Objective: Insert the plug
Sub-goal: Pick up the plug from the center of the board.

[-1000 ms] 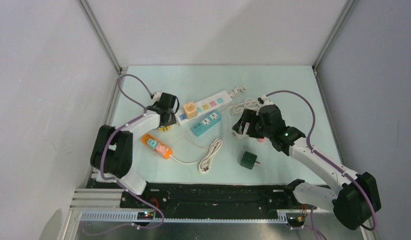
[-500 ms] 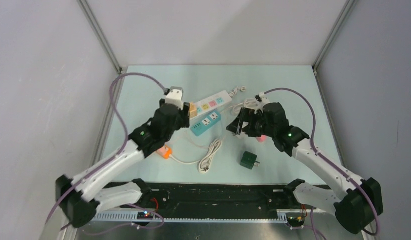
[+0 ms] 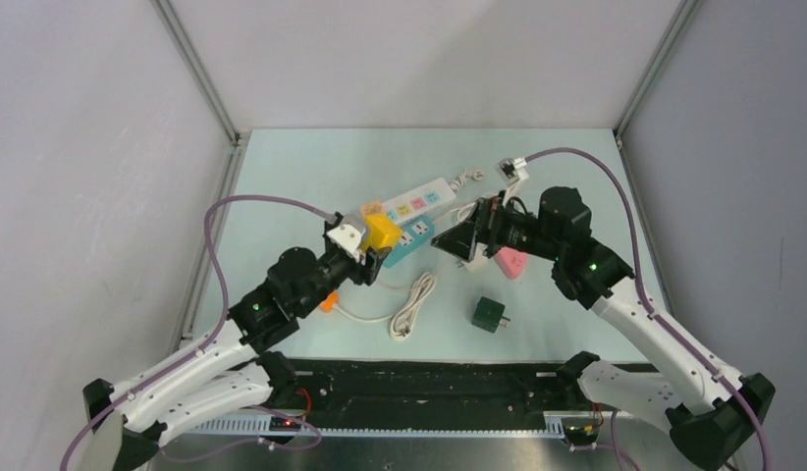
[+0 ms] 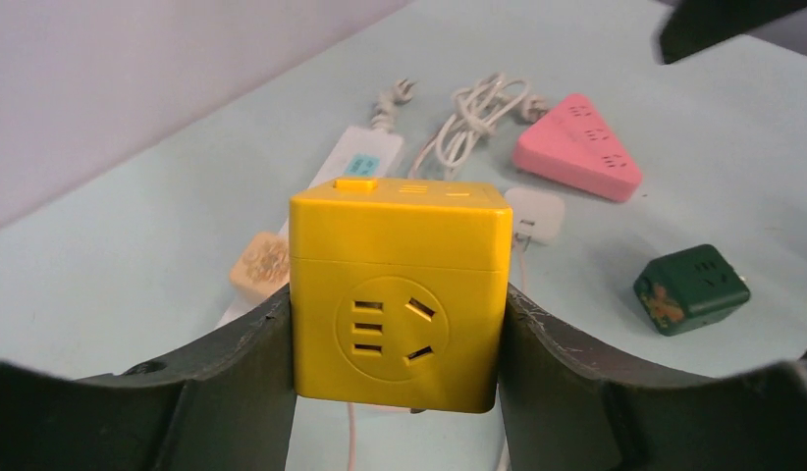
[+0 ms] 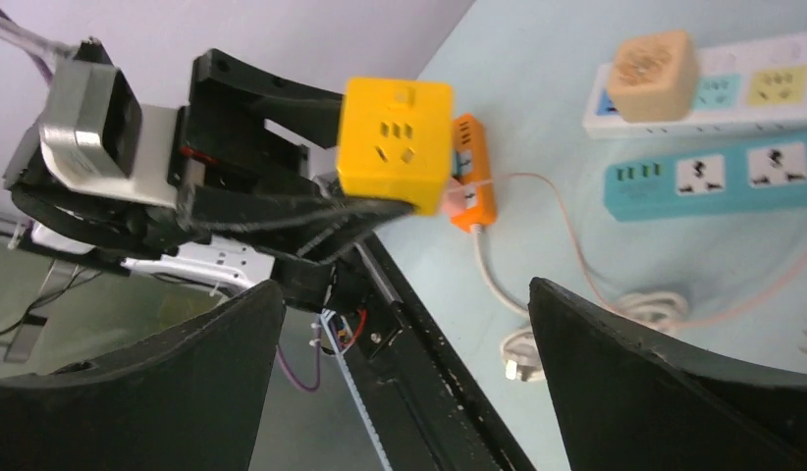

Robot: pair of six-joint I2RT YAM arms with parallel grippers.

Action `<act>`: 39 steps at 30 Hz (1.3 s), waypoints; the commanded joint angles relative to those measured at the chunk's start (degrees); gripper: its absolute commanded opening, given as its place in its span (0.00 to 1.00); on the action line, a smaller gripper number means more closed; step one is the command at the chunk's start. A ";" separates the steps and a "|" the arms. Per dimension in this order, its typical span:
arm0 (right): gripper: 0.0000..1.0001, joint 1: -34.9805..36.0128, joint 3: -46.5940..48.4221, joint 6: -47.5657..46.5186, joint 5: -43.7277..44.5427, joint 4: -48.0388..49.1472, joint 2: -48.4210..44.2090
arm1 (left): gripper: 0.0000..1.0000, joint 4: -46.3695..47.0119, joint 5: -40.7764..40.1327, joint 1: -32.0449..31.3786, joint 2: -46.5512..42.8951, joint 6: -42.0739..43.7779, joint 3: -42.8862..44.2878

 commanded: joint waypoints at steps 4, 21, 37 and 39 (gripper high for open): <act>1.00 10.86 10.44 -2.96 13.37 -5.24 7.15 | 0.00 7.75 2.19 -6.12 0.07 17.93 -1.17; 0.99 15.57 13.57 -4.06 7.92 -3.04 19.40 | 0.00 12.53 5.67 -7.57 -3.97 23.01 -5.63; 0.55 15.29 13.79 -1.47 4.83 -0.14 23.63 | 0.00 12.34 8.83 -7.61 -6.77 22.61 -7.98; 0.27 15.19 13.74 -0.97 4.17 -0.35 23.91 | 0.00 12.14 8.18 -7.62 -6.48 21.86 -7.48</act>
